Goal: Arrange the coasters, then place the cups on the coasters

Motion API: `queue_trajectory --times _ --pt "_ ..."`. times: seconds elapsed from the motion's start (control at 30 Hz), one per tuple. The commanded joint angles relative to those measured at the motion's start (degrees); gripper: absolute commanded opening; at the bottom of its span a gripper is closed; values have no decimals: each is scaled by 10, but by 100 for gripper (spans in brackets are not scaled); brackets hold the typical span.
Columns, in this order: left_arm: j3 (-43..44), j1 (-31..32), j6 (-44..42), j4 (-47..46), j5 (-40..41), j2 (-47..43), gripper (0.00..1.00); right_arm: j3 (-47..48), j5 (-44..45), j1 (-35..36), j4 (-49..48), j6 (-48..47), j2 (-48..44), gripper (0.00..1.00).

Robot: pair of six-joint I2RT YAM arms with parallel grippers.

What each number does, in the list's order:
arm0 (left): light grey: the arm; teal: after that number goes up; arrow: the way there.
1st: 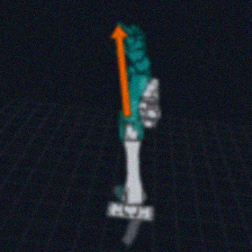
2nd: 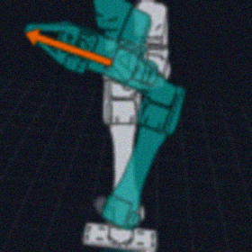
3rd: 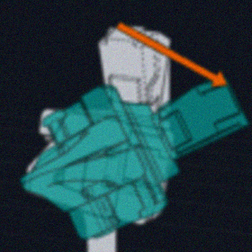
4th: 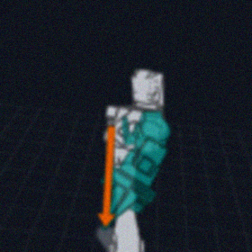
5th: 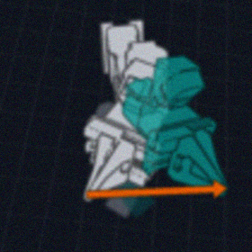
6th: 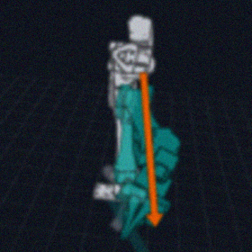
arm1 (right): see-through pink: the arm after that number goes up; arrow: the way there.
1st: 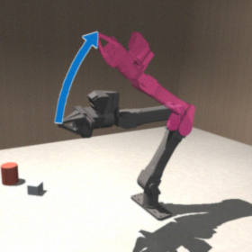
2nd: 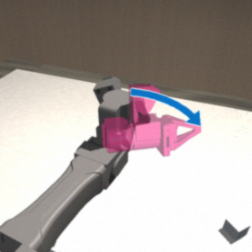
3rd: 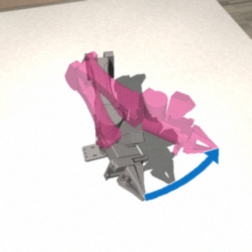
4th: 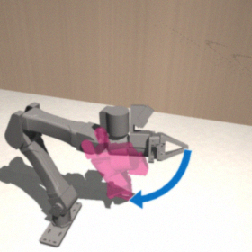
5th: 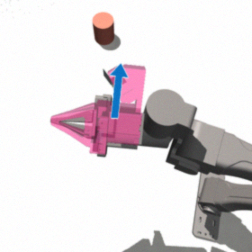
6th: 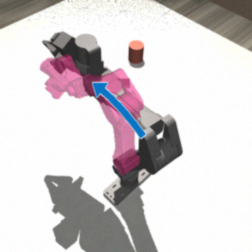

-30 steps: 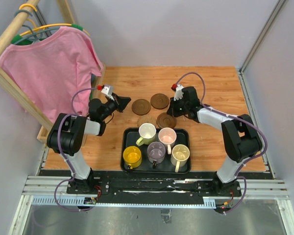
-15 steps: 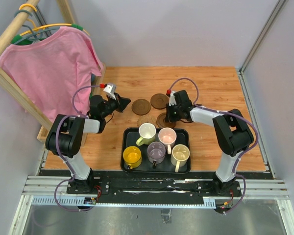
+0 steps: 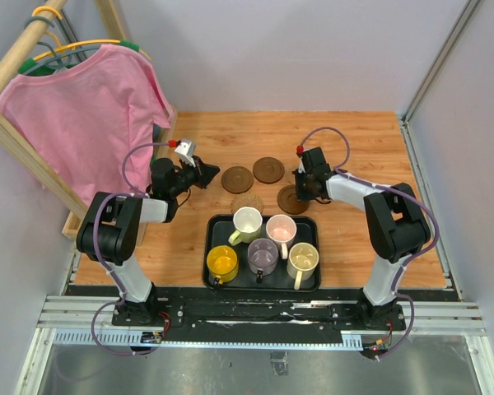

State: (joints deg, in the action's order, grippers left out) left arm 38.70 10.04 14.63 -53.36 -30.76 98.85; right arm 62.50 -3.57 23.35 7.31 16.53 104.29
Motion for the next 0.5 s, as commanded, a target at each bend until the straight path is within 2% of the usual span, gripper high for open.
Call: queue_trajectory --times 0.0,0.37,0.47 --pt "18 1 -14 5 -2 -1 4 -16 85 -37 73 0 -11 1" --pt "21 0 -7 5 -9 0 5 17 143 -130 95 0 5 1" --pt "25 0 -6 8 -16 1 5 45 127 -160 98 7 22 1"
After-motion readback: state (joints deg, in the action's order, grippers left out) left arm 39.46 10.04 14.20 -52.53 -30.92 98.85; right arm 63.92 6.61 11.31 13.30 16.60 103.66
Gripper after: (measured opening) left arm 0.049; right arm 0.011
